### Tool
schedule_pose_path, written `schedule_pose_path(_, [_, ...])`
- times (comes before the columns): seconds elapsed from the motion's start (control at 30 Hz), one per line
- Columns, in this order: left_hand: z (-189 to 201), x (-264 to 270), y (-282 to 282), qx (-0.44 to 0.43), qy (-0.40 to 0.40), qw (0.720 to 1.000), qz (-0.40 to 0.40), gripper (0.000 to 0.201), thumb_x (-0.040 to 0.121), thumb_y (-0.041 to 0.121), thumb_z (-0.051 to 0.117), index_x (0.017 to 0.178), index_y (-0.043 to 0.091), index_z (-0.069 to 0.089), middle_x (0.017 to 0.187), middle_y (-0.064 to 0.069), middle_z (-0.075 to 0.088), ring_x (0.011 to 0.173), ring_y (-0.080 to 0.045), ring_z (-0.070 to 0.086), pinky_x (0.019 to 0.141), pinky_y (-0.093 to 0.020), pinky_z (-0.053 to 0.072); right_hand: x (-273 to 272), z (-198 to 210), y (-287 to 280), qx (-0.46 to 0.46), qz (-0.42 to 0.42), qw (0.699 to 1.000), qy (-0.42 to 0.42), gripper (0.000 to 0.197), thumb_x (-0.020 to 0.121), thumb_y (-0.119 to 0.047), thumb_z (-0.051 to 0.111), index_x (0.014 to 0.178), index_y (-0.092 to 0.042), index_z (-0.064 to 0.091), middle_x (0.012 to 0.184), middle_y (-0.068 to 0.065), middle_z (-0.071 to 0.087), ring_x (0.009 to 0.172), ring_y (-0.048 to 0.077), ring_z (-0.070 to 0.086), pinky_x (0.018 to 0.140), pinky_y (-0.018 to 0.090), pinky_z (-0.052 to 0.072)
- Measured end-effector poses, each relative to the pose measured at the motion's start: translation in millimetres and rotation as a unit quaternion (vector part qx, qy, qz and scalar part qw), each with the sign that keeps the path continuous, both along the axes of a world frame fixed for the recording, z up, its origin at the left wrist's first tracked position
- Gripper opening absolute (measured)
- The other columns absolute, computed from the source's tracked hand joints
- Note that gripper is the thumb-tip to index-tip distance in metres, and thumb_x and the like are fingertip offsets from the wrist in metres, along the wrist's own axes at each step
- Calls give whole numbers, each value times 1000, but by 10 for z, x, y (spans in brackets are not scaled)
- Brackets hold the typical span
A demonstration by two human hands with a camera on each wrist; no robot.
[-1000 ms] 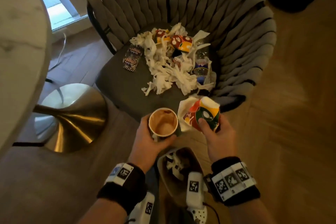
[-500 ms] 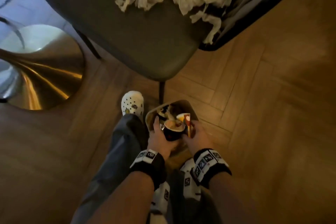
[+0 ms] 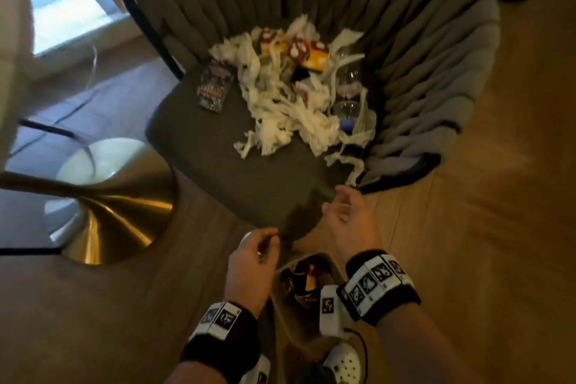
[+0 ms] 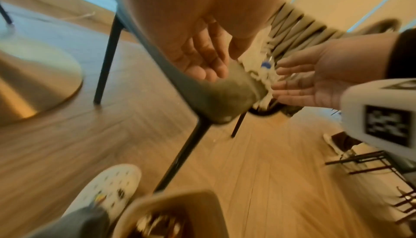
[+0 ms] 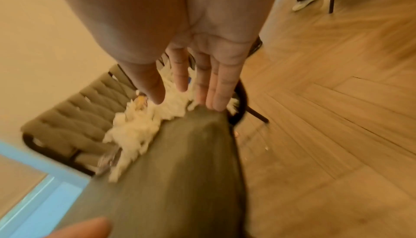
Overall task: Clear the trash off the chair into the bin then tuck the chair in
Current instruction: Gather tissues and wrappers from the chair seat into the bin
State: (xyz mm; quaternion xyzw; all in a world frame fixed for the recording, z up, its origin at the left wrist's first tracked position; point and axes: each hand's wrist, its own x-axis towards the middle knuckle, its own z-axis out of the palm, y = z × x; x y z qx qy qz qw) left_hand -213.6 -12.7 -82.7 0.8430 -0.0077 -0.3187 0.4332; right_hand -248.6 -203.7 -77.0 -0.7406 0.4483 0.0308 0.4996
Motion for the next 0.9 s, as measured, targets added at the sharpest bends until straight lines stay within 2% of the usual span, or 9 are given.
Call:
schedule_pose_path(0.1, [127,653,-230,12,-77,997,-14,32,95,32,60,127,37,54,125,11,54,110,0,57,97,-33,53,681,29,-309,-39,-70,996,48,69,85,-41,66,142,-39,27,145,10,35,127,34,46,98,43,46])
schedule_pose_path(0.17, [125,1063,-421,61,-105,991,-55,53,94,35,62,142,35,40,144,0,37,127,-17,47,105,-39,47,1020,-57,-438,-29,-81,990,113,80,81,-45,69,144,-43,20,151,11,23,134,40,35,100,48,42])
schedule_pose_path(0.23, [87,1440,-625,150,-133,972,-121,71,91,42,64,151,37,24,154,-5,19,135,-31,33,106,-45,43,1231,-193,-491,-27,-84,983,159,77,77,-48,72,141,-40,29,147,13,25,131,42,35,100,49,41])
schedule_pose_path(0.33, [-42,1884,-882,219,-164,936,-221,81,87,54,64,151,44,16,159,-3,2,138,-37,22,96,-47,49,1359,-339,-454,-67,-78,975,195,48,80,-39,69,122,-21,55,130,14,48,117,38,50,93,41,43])
schedule_pose_path(0.5, [-225,2277,-931,179,-142,935,-272,45,94,25,63,137,21,50,156,-5,20,137,-30,33,106,-38,42,1492,-171,-263,-54,-72,988,129,13,85,-23,68,90,-21,55,99,6,62,93,25,61,76,32,50])
schedule_pose_path(0.63, [-196,2465,-729,114,-123,963,-210,47,93,13,63,138,16,50,145,-3,41,128,-21,48,104,-28,40,1809,7,-220,-134,2,991,23,45,86,-11,63,121,-35,48,132,1,40,122,20,47,92,30,48])
schedule_pose_path(0.73, [-105,2579,-660,84,-147,976,-134,41,92,13,61,130,24,51,126,8,46,117,-16,51,96,-30,47,2135,-110,-194,-162,93,978,96,69,82,-29,69,137,-47,32,151,4,13,136,31,21,100,43,41])
schedule_pose_path(0.8, [-64,2681,-710,65,-188,974,-111,44,92,12,62,132,25,49,130,4,43,119,-17,49,93,-27,45,2254,-255,-167,-187,129,962,155,62,80,-40,70,135,-36,42,153,10,12,132,35,23,102,47,38])
schedule_pose_path(0.9, [-32,2855,-916,62,-229,961,-141,61,88,14,66,141,32,43,146,-8,27,133,-26,35,99,-29,39,2239,-387,-155,-189,139,955,182,47,86,-34,66,125,-10,55,146,17,31,126,37,36,105,46,36])
